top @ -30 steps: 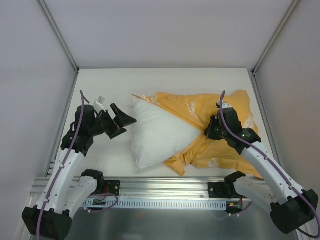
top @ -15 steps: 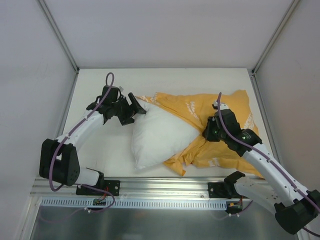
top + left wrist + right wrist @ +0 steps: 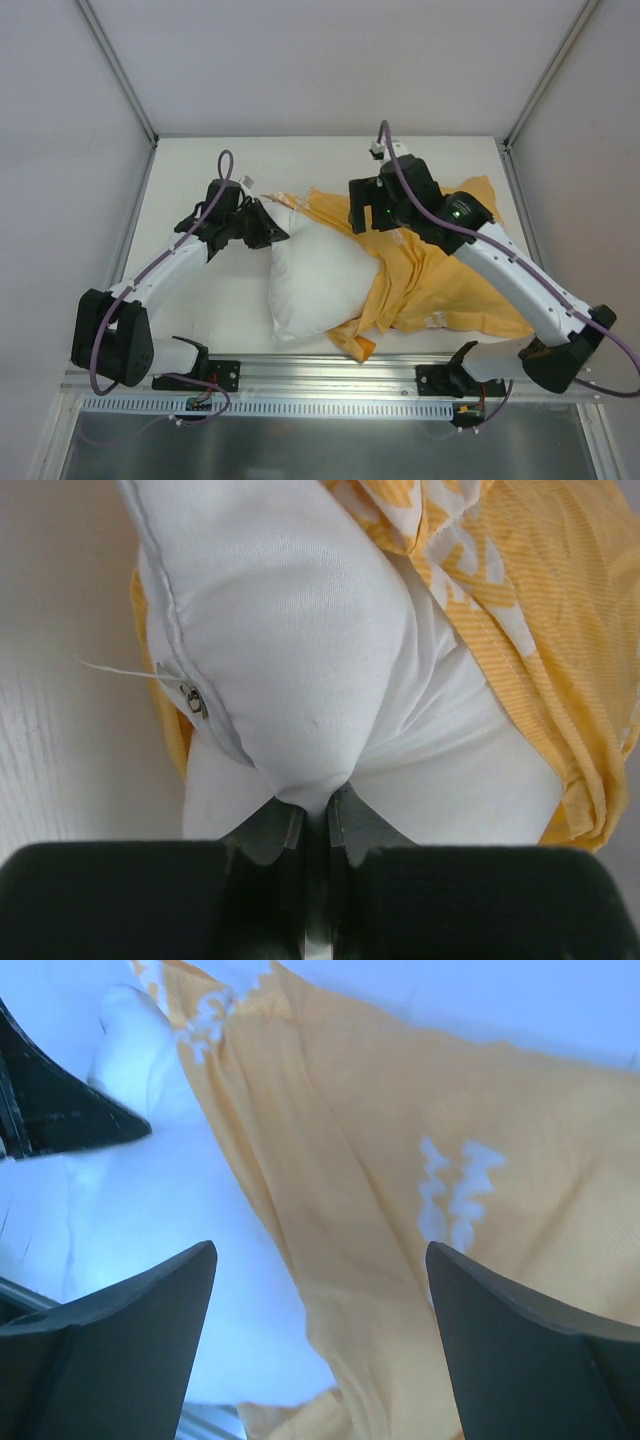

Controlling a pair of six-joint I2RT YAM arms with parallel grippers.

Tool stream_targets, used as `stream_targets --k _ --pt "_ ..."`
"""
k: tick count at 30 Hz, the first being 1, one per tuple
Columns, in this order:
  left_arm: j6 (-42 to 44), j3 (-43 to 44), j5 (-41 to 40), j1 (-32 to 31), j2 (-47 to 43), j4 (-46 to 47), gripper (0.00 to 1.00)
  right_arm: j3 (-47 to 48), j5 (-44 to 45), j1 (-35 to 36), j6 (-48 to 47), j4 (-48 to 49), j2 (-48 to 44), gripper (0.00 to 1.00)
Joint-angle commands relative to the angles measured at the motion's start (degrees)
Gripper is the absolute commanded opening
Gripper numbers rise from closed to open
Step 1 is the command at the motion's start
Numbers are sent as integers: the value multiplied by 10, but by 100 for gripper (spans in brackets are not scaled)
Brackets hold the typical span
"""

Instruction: Remove the pillowcase from the pillow

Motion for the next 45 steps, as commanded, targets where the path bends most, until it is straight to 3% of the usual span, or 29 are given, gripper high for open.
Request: stream_targets --k 1,8,11,14,15,16,18,20,21,23,30,36,42,43,44,45 --pt "-1 -8 30 -6 -32 22 0 88 18 22 -40 -19 82 90" --pt "-11 -18 36 -21 -62 29 0 270 -28 56 -79 -58 274 95" --pt "-16 -21 37 -28 -68 32 0 347 -21 56 -82 -93 358 92" --pt "-16 -24 37 -32 -82 32 0 393 -13 53 -82 -108 420 74" --pt "-16 -25 37 -36 -89 32 0 394 -3 51 -76 -107 428 60" --pt "-16 -28 37 -36 -93 33 0 395 -3 43 -71 -105 433 54" --pt "-17 -36 39 -38 -106 34 0 395 -20 30 -55 -98 434 36" --pt "-22 -46 44 -40 -115 34 0 394 -28 10 -54 -94 431 24" --pt "-24 -49 47 -40 -128 35 0 393 -28 -2 -54 -94 431 12" --pt "-27 -58 43 -40 -149 34 0 370 -27 -15 -54 -94 421 1" --pt "-32 -57 36 -15 -225 12 0 205 -13 -120 -19 -46 307 1" --pt "-41 -50 48 18 -269 -9 0 79 -37 -249 -3 -6 191 1" --pt "-62 13 40 16 -225 -9 0 107 -54 -227 4 -21 179 2" --pt "-68 19 35 17 -219 -9 0 120 -54 -218 4 -29 176 11" --pt "-70 24 26 17 -208 -10 0 125 -52 -211 3 -32 169 43" --pt "-72 33 16 18 -202 -10 0 126 -50 -197 2 -33 160 61"
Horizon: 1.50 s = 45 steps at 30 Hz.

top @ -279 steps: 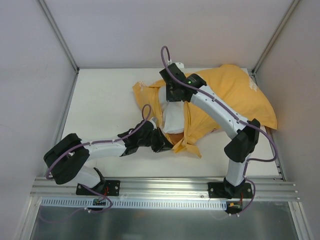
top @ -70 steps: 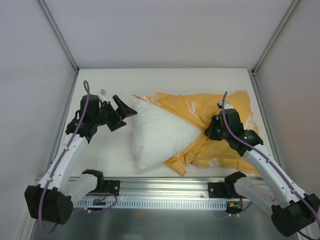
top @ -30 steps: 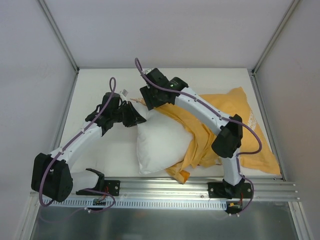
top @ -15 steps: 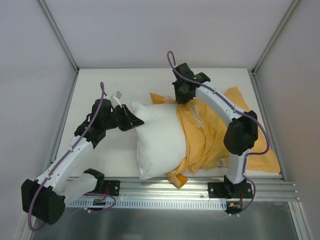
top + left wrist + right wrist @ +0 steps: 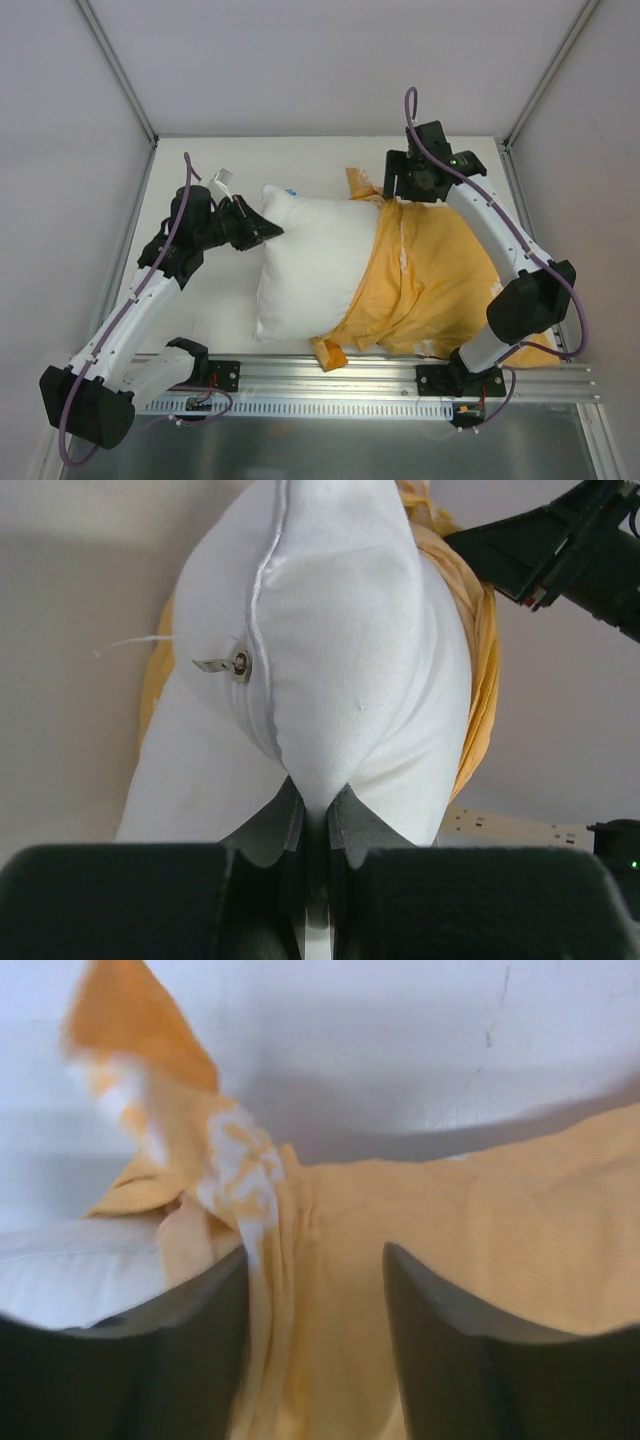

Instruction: Remove the pillowcase from the pillow

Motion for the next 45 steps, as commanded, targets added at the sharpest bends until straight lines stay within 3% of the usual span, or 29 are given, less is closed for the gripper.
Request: stream_targets --k 1,6,10,17,24,26,27,29,30,32,33,39,42,45 --pt "-18 53 -34 12 24 16 0 33 35 26 -5 -12 -53 82" --pt "-19 90 -41 33 79 4 0 -32 37 44 -1 -15 -159 98" --pt "-13 108 -29 65 109 -3 0 -174 44 49 -7 -11 -284 96" --pt "15 125 10 146 107 -23 0 -303 3 54 16 -30 -426 96" --pt "31 123 24 194 82 -45 0 -384 30 54 37 12 -404 99" --pt "37 119 37 215 70 -45 0 -396 32 47 36 33 -388 88" --pt "41 118 42 223 58 -45 0 -400 34 43 37 35 -372 65" --pt "46 116 58 246 46 -46 0 -401 42 24 31 34 -367 40" --pt "45 116 80 275 40 -49 0 -400 47 13 25 35 -369 19" --pt "49 122 122 306 35 -49 0 -392 46 -28 17 32 -383 5" --pt "50 126 153 330 33 -48 0 -387 42 -43 5 29 -388 1" --pt "42 166 186 393 34 -52 0 -254 5 -203 -7 -14 -376 1" --pt "24 181 204 424 43 -53 0 -194 37 -221 1 -30 -376 1" --pt "7 200 244 481 53 -50 0 -200 79 -249 21 -29 -398 1"
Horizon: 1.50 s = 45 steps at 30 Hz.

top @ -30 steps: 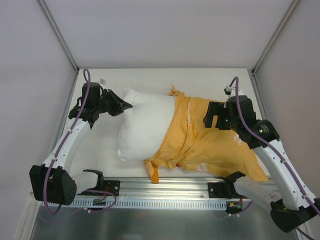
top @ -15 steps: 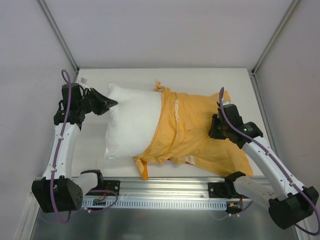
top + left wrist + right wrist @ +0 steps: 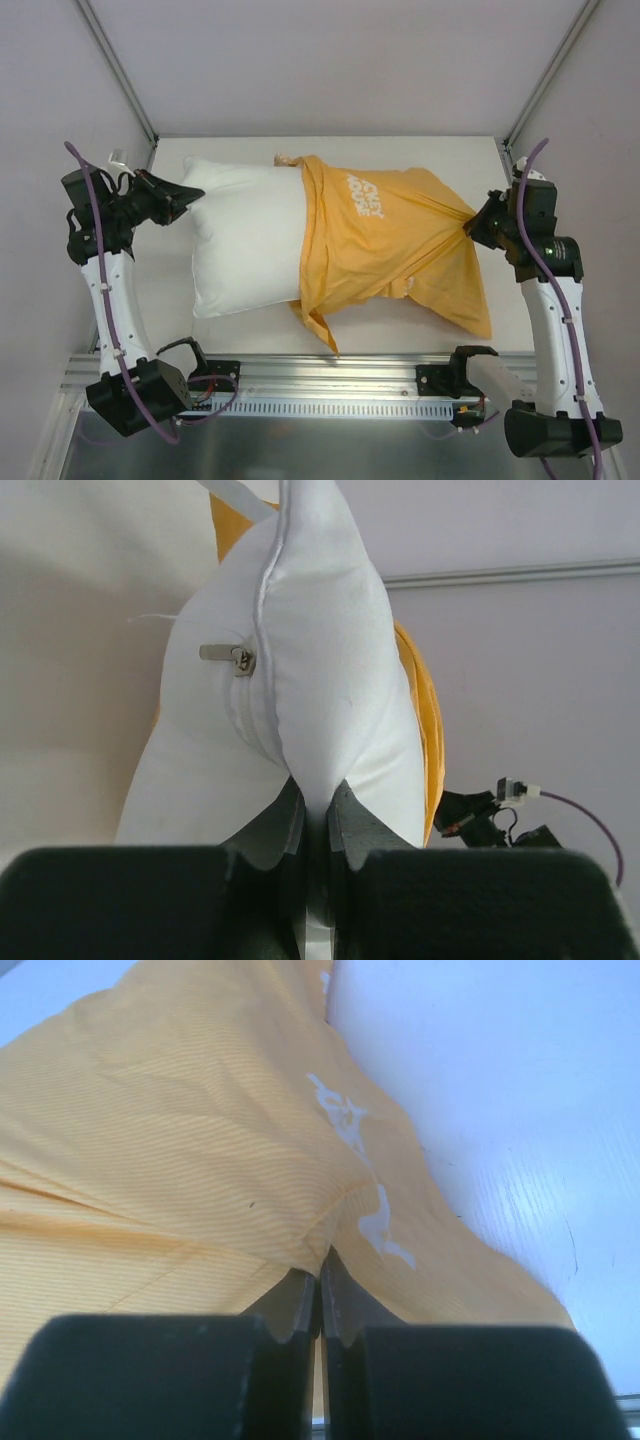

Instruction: Remove the pillowcase from the pillow

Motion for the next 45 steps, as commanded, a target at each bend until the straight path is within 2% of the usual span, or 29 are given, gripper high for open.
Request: stream_targets --k 1,6,9,12,15,16,17,18,19,20,21,22,24,25,29,33,37,38,40,41,43,44,45 --pt "-27 54 10 87 2 76 0 15 134 -51 12 -8 -31 1" --pt "-24 34 7 109 23 78 0 -90 135 -72 37 36 -5 1" --pt "-8 -26 -8 109 27 78 0 -142 125 -72 58 41 12 1" --pt "12 -72 -36 104 34 75 0 -161 106 -72 61 63 -11 1" --pt "52 -84 -61 69 38 60 1 -142 58 -68 48 72 -22 1" --pt "67 -82 -62 57 45 56 8 -125 29 -65 45 73 -24 6" --pt "74 -80 -65 43 46 53 23 -114 19 -59 40 73 -22 13" --pt "79 -73 -75 16 46 48 43 -103 18 -39 35 68 -19 24" --pt "92 -70 -114 3 44 31 82 -82 38 -25 37 54 -12 52" --pt "100 -66 -141 -12 32 20 89 -74 48 -17 34 47 -10 64" --pt "109 -62 -168 -36 24 12 93 -69 56 12 33 36 -7 73" --pt "124 -59 -226 -47 15 -8 95 -66 58 19 31 31 -5 83" --pt "154 -49 -276 -67 -12 -28 95 -68 58 33 27 25 -8 92" --pt "166 -43 -330 -87 -21 -54 96 -70 56 35 23 24 -11 95" --pt "209 -21 -414 -145 -66 -108 96 -79 34 46 3 9 -18 98" --pt "223 -21 -452 -231 -76 -146 96 -74 38 73 4 -6 -17 99" --pt "177 -8 -489 -338 -65 -167 96 -40 128 121 36 -26 -12 96" --pt "169 5 -502 -379 -52 -169 97 -30 166 152 52 -27 -10 96" --pt "155 17 -553 -407 -29 -192 98 6 192 191 61 -21 0 96" --pt "153 17 -562 -413 -2 -200 98 20 217 239 65 -20 8 96" --pt "136 6 -544 -421 14 -201 97 62 263 295 74 -24 52 96" --pt "126 -8 -541 -429 23 -195 97 75 276 346 77 -27 71 96" --pt "114 -16 -545 -454 26 -182 98 87 285 370 82 -27 91 96"
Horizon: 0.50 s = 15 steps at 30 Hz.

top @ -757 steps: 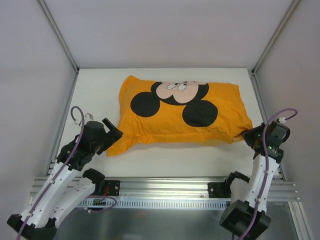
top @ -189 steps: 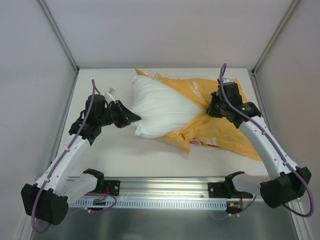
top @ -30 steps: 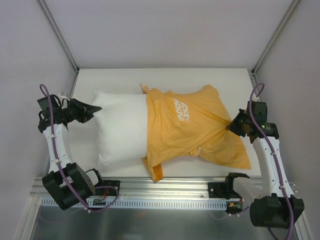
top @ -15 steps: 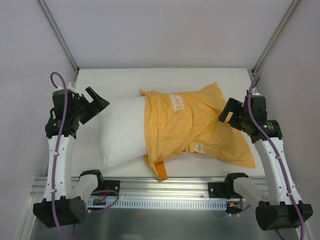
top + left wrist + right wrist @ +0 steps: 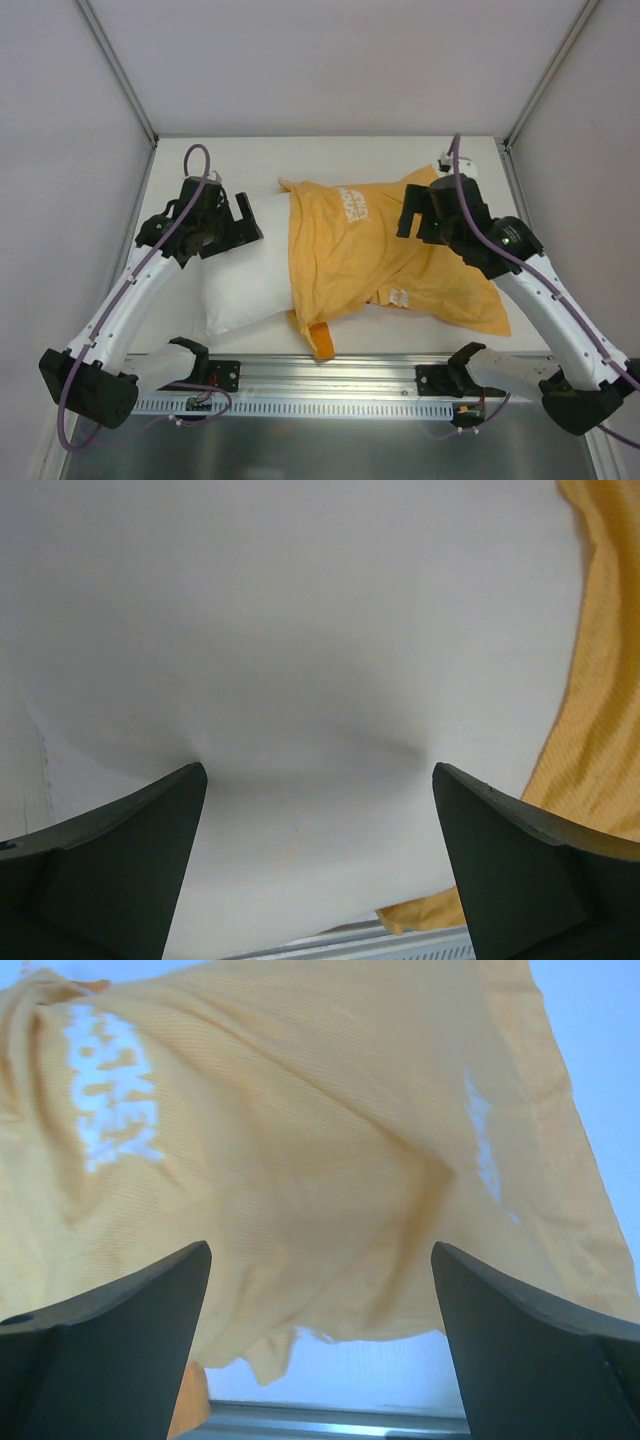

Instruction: Remove the pillowcase from the pillow

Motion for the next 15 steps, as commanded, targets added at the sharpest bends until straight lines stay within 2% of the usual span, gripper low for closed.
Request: stream_targets --k 1,4,6,7,9,10,11,12,13,14,15 --pt "-47 -16 -39 -46 26 -6 98 73 89 94 28 0 88 96" --pt "-60 -11 -37 -79 61 5 98 119 91 180 30 14 167 96" --pt "-62 -1 -37 -95 89 12 97 149 83 202 29 22 209 96" --pt "-62 4 -36 -96 118 15 91 166 71 218 25 22 248 96" --pt "-76 -3 -41 -96 138 23 72 206 53 225 17 24 285 96" --pt "-87 -20 -47 -96 140 40 37 215 37 225 17 24 318 96" --pt "-93 -30 -46 -97 137 49 19 227 30 224 17 24 330 96" --pt "-95 -38 -45 -97 136 58 5 229 15 225 16 28 342 96" --pt "-98 -47 -43 -97 134 63 0 227 8 225 16 34 350 97" --pt "-99 -50 -39 -96 135 69 0 225 3 224 16 42 369 98" --pt "-101 -55 -37 -96 131 70 0 224 0 225 16 41 378 95"
